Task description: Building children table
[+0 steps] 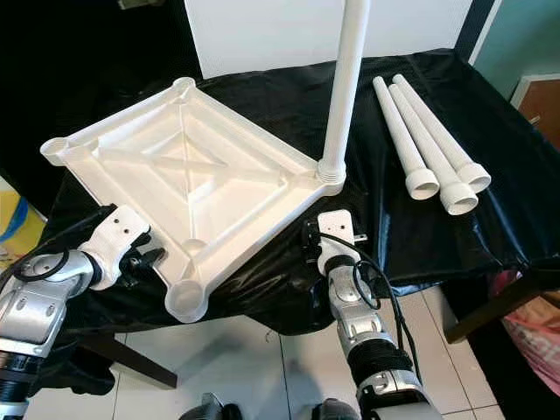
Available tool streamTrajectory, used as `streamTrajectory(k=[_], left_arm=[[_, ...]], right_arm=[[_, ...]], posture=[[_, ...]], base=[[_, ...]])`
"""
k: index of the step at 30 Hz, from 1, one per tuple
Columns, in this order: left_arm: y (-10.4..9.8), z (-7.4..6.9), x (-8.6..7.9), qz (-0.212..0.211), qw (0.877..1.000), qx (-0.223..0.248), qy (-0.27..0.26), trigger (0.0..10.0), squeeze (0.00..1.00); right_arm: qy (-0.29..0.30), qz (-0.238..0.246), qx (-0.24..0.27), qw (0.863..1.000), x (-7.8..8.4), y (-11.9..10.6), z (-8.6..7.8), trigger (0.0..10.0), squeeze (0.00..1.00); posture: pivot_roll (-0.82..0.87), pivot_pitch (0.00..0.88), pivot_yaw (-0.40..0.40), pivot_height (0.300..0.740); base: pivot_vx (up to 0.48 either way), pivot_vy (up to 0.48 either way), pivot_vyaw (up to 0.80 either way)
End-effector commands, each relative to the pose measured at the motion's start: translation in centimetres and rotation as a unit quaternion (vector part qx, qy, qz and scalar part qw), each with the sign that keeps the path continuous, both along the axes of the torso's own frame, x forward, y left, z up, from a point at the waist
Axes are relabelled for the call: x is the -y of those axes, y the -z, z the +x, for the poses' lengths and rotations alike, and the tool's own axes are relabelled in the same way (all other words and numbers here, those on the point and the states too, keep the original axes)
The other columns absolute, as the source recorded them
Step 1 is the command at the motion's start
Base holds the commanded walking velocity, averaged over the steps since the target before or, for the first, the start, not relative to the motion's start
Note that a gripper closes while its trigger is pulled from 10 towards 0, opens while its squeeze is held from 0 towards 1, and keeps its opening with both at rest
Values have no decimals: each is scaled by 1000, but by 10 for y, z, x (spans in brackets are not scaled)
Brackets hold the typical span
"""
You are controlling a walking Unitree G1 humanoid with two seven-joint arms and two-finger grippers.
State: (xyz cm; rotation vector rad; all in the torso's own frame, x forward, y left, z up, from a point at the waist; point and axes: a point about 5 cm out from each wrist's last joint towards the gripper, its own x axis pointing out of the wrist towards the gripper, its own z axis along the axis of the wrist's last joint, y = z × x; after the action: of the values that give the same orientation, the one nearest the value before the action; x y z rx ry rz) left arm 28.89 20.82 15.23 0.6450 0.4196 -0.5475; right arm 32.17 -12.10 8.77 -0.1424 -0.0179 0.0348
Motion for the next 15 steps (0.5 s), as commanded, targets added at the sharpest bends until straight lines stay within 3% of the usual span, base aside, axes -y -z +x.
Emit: streamTrajectory(k=[1,3,4,7,15], left_arm=[[7,2,-3,42,997,40,-51,10000,0],[15,-4,18,48,998,18,21,10000,0],[15,-4,18,48,998,18,21,10000,0],[19,-10,42,35,995,4,94,10000,0],[22,-15,60,12,989,-19,148,10000,0]], right_arm=[[-9,9,-4,1000,-4,0,2,10000,0],[-33,22,-20,999,-14,-1,8,10000,0],[-33,22,-20,999,-14,-1,8,10000,0],[-56,27,-42,997,-23,-1,12,10000,0],[-86,38,-56,994,-32,-3,17,10000,0]], posture=[[-50,74,40,740],[-47,73,43,740],[-47,73,43,740],[-43,70,46,740],[-53,64,56,740]], base=[[0,0,0],[0,0,0],[0,0,0],[0,0,0],[0,0,0]])
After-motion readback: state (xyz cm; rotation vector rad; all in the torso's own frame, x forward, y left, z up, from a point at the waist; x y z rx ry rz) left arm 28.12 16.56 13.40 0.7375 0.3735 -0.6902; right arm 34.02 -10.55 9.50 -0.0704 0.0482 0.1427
